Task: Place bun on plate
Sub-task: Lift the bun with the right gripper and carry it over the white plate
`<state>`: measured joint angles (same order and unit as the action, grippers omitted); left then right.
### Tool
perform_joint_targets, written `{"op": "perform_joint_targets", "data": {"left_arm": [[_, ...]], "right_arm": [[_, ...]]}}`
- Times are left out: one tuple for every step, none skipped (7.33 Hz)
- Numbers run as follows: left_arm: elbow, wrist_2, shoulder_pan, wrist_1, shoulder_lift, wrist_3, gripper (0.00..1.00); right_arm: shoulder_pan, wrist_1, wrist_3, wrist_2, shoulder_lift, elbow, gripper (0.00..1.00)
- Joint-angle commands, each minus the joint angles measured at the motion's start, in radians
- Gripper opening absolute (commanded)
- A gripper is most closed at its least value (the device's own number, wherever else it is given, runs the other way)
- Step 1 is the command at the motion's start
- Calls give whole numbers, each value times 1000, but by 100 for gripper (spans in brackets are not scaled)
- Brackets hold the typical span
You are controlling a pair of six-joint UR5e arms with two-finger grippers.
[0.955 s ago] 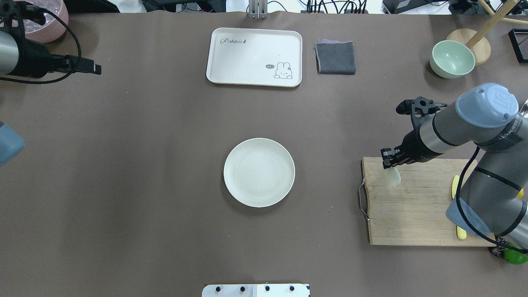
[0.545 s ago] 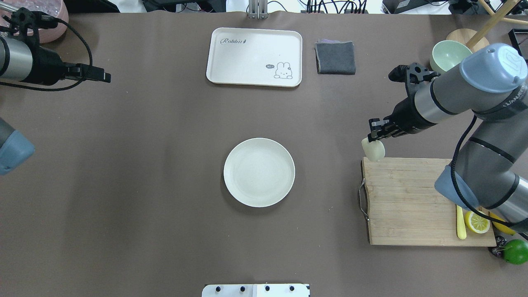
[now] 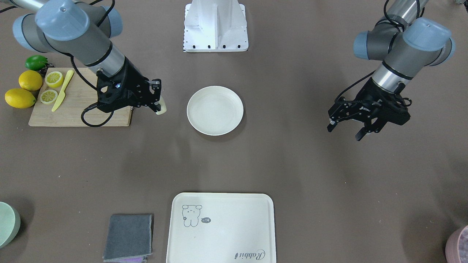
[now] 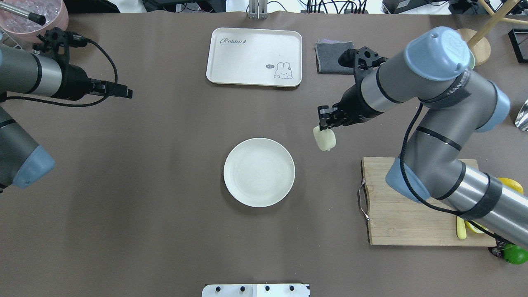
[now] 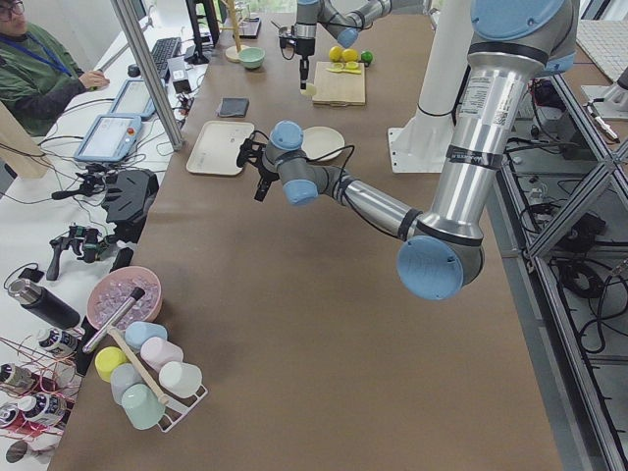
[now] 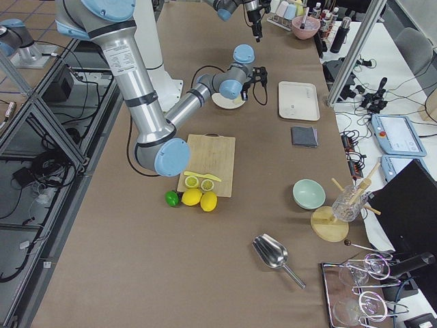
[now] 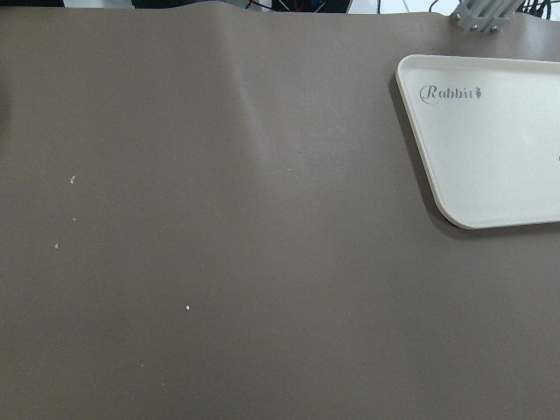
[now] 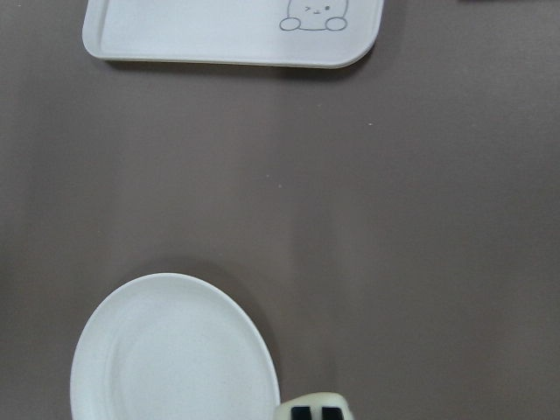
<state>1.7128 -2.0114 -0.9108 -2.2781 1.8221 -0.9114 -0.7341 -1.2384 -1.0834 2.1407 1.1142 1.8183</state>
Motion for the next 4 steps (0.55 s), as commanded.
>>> {"op": "perform_joint_targets", "data": {"left_arm": [[1,26,20,0,28,-10,98],[-1,26,20,0,35,-18,98],[-12,26,20,-1,37,-17,98],[-16,26,20,0,43,-17,98]], "right_arm": [[127,4,-56,-120,-80,-40,0],[192,42,-75,-199,-120,-83,0],[232,97,-76,-217,-161,-159,0],[261,126,-76,-260,-180,-201,0]]}}
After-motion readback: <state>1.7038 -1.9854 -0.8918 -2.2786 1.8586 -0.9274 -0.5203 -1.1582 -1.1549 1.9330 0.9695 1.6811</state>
